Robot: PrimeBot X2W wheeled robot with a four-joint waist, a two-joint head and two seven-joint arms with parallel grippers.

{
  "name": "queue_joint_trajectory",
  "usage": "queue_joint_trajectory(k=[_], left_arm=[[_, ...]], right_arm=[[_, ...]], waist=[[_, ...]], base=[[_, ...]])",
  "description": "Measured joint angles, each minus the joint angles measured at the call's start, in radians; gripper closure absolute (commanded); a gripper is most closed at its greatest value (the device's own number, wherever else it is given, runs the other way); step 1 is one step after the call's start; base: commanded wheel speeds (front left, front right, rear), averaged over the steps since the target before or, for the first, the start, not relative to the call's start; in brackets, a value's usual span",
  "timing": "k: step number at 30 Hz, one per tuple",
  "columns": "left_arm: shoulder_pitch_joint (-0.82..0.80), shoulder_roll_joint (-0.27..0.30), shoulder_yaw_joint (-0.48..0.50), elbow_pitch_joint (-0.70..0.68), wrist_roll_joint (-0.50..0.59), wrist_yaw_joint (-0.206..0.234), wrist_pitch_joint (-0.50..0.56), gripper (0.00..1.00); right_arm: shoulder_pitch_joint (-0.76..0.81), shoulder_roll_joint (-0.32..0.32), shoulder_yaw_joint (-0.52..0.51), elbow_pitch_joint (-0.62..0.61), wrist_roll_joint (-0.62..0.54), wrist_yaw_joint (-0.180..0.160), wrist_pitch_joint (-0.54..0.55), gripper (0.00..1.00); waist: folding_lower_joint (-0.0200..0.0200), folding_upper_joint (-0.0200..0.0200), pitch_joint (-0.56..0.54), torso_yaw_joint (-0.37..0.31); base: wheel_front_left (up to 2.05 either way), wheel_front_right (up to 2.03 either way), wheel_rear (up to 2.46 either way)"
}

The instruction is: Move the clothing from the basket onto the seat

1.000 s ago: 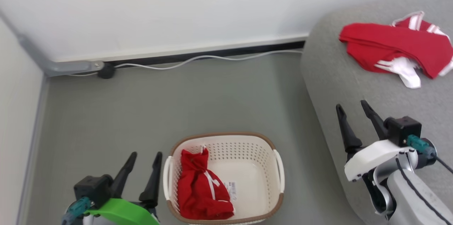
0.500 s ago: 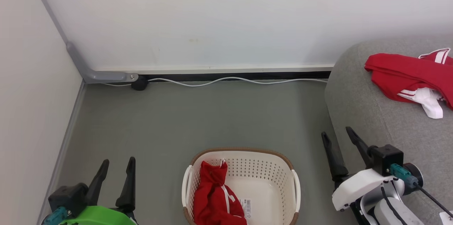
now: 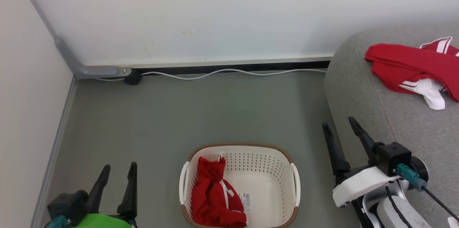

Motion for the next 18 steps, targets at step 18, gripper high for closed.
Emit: queue_joint_trajectory(k=[18], left_arm=[[-0.150,0.008,-0.146,-0.003,0.054,-0.035,0.160,0.00]], right_arm=[[-0.121,0.038,-0.037,-0.145,-0.079,-0.012,-0.001,0.00]], waist=[[0.0000,0.0000,0.220,-0.085]], base=[[0.00,0.00,0.00]])
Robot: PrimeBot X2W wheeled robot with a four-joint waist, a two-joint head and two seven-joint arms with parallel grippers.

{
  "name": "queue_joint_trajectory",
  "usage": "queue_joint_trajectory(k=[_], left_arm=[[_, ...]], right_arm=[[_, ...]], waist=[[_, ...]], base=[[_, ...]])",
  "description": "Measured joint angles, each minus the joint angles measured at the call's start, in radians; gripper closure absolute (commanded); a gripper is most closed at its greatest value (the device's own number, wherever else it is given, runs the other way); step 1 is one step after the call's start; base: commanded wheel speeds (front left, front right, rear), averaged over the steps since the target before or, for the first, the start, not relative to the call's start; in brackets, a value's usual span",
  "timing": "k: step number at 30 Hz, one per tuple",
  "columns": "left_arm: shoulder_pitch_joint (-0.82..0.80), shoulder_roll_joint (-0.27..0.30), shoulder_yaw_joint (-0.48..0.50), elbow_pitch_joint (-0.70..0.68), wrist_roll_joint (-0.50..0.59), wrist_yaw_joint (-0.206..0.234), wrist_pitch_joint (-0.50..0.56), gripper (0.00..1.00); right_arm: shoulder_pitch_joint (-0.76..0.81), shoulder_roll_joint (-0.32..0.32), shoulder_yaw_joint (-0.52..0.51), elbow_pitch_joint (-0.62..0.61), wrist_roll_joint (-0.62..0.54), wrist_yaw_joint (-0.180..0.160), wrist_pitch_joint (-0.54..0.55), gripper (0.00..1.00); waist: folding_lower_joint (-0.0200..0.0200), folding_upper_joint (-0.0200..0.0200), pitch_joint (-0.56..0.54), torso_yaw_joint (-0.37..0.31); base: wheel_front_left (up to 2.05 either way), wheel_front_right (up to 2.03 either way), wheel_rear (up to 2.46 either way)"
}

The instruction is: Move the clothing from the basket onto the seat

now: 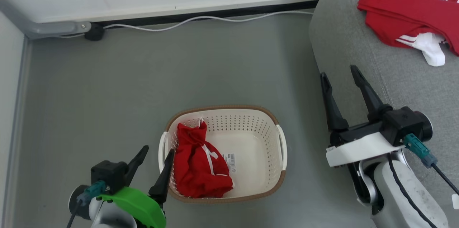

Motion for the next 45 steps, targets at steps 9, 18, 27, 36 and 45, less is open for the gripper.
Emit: queue_joint_trajectory(k=[9,18,27,36,45], left_arm=[[-0.089,0.005,-0.071,0.028,0.047,-0.013,0.122,0.00],[-0.179,0.007,-0.083,0.049,0.071,-0.004,0.218,0.00],[-0.281,0.057,-0.093,0.062,0.169,0.014,0.304,0.00],[-0.400,0.081,-0.098,0.067,0.250,0.032,0.360,0.00],[-0.445,0.134,-0.060,0.122,0.288,0.045,0.378,0.00]], right_arm=[[-0.100,0.038,0.013,-0.052,-0.025,0.000,0.000,0.00],[-0.162,0.068,0.020,-0.074,-0.027,0.006,-0.003,0.00],[-0.239,0.089,0.021,-0.098,-0.026,0.011,-0.003,0.00],[-0.326,0.095,0.012,-0.129,-0.026,0.010,-0.003,0.00],[-0.380,0.101,0.035,-0.120,-0.007,0.011,-0.003,0.00]], waist=[[0.0000,0.0000,0.125,-0.050],[0.0000,0.0000,0.238,-0.097],[0.0002,0.0000,0.365,-0.154],[0.0002,0.0000,0.496,-0.202],[0.0003,0.0000,0.595,-0.257]], base=[[0.00,0.00,0.00],[0.00,0.00,0.00],[0.00,0.00,0.00],[0.00,0.00,0.00],[0.00,0.00,0.00]])
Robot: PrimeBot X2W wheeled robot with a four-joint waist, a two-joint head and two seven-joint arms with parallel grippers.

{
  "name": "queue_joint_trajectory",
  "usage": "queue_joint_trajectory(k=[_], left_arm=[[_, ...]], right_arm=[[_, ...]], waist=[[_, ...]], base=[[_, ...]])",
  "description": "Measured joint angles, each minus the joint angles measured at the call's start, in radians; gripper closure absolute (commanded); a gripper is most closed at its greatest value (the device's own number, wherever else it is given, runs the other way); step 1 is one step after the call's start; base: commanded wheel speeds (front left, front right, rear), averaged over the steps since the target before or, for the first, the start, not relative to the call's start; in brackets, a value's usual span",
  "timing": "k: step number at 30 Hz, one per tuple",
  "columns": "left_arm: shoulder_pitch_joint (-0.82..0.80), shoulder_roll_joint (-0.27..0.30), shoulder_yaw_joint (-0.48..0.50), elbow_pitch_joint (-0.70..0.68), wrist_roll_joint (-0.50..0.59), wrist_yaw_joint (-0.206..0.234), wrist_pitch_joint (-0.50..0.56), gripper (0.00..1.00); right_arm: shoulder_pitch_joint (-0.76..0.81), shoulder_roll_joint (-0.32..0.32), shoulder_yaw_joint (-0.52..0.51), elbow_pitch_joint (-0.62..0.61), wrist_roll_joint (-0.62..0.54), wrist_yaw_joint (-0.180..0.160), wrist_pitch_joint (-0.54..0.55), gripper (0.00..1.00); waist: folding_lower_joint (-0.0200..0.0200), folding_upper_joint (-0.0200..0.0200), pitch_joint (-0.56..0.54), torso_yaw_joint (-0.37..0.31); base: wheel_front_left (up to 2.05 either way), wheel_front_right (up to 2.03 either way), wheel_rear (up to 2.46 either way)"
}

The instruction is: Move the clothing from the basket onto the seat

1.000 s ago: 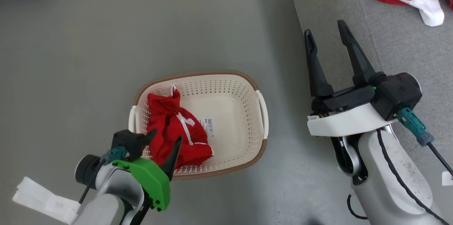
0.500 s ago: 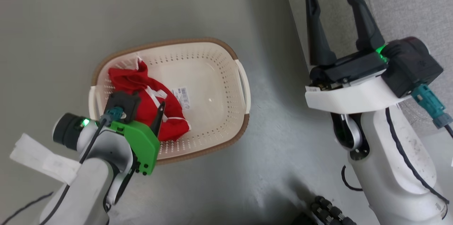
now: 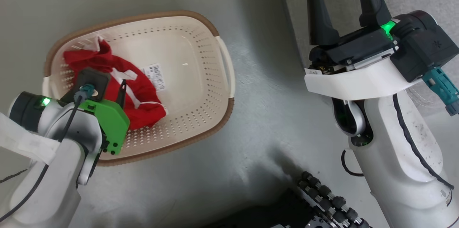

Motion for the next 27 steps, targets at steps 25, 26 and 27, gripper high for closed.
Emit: queue_joint_trajectory(k=[25,26,27], left_arm=[[-0.075,-0.032,0.038,0.097,-0.010,0.004,-0.046,0.00],[-0.079,-0.035,0.039,0.101,-0.012,0.004,-0.046,0.00],[-0.084,-0.038,0.039,0.105,-0.014,0.004,-0.046,0.00]], right_arm=[[-0.002,0.002,-0.090,0.018,0.011,-0.011,0.000,0.00],[-0.001,0.002,-0.094,0.018,0.004,-0.011,0.000,0.00],[0.000,0.002,-0.099,0.019,-0.003,-0.011,0.000,0.00]], waist=[[-0.0002,0.0000,0.034,-0.028],[-0.0002,0.0000,0.033,-0.025],[-0.0002,0.0000,0.032,-0.023]], base=[[0.00,0.00,0.00],[0.00,0.00,0.00],[0.00,0.00,0.00]])
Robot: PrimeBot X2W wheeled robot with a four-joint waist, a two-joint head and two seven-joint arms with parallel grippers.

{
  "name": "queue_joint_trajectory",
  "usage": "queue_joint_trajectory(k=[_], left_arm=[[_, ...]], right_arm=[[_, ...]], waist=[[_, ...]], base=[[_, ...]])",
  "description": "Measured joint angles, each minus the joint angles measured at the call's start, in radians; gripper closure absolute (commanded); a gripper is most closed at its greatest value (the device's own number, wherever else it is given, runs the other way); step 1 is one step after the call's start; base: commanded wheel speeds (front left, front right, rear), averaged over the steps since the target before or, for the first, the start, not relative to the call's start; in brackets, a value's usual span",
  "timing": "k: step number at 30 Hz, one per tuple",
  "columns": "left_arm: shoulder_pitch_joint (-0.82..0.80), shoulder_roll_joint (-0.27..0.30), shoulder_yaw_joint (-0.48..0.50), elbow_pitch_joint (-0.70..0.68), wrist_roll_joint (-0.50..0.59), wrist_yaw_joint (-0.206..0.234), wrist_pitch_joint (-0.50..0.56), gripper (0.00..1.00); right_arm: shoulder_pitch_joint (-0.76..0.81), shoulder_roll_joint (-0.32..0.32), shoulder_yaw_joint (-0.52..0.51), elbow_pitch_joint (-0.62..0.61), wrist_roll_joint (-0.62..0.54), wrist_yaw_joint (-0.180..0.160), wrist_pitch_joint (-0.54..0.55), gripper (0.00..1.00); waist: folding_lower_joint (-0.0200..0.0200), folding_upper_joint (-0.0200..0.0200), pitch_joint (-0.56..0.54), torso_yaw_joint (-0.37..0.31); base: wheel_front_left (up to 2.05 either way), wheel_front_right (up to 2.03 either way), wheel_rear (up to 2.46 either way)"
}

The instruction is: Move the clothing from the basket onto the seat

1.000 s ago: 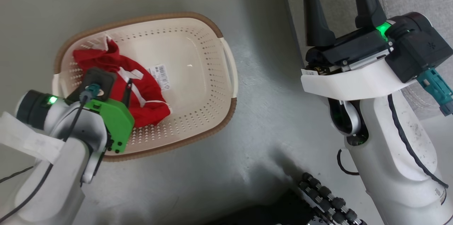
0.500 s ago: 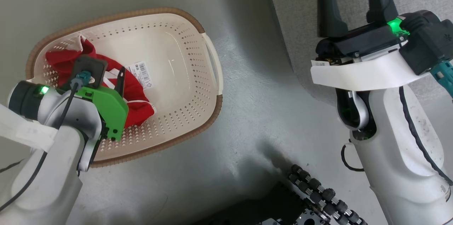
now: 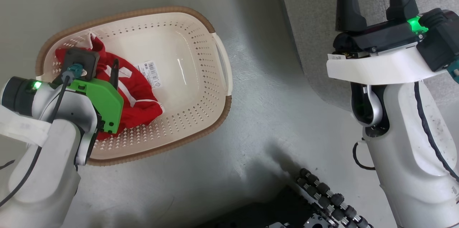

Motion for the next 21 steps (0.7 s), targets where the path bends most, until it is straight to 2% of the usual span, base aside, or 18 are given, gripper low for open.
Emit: queue_joint_trajectory(k=[13,21], left_arm=[[-0.091,-0.016,-0.009,0.050,0.006,-0.004,-0.008,0.00],[-0.102,-0.048,-0.023,0.113,0.008,-0.012,-0.039,0.00]], right_arm=[[0.014,-0.004,-0.040,-0.004,-0.036,0.001,0.000,0.00],[0.040,-0.003,-0.054,0.015,-0.041,0.004,0.000,0.00]], waist=[[-0.0001,0.0000,0.032,0.049],[-0.0001,0.0000,0.035,0.081]], base=[[0.00,0.00,0.00],[0.00,0.00,0.00]])
